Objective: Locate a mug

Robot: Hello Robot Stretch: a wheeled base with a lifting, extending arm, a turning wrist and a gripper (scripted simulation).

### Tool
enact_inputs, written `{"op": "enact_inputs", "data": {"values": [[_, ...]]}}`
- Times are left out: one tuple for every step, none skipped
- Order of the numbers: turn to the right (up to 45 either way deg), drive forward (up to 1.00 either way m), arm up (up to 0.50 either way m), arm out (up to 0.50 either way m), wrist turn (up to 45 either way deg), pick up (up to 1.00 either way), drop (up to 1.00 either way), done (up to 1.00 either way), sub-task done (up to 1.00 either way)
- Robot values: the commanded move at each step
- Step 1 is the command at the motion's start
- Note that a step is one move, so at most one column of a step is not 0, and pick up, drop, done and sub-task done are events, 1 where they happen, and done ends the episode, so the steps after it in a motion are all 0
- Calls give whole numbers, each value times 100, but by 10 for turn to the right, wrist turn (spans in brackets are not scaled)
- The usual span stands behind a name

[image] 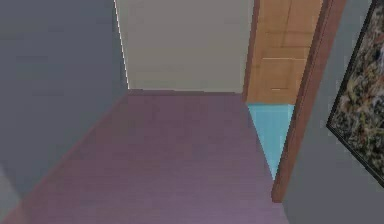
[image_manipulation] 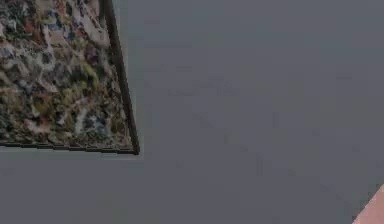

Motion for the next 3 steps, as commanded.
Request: {"op": "enact_inputs", "data": {"values": [[0, 100, 0, 0, 0, 0, 0, 0, 0], [30, 0, 0, 0, 0, 0, 0, 0, 0], [0, 50, 0, 0, 0, 0, 0, 0, 0]]}}
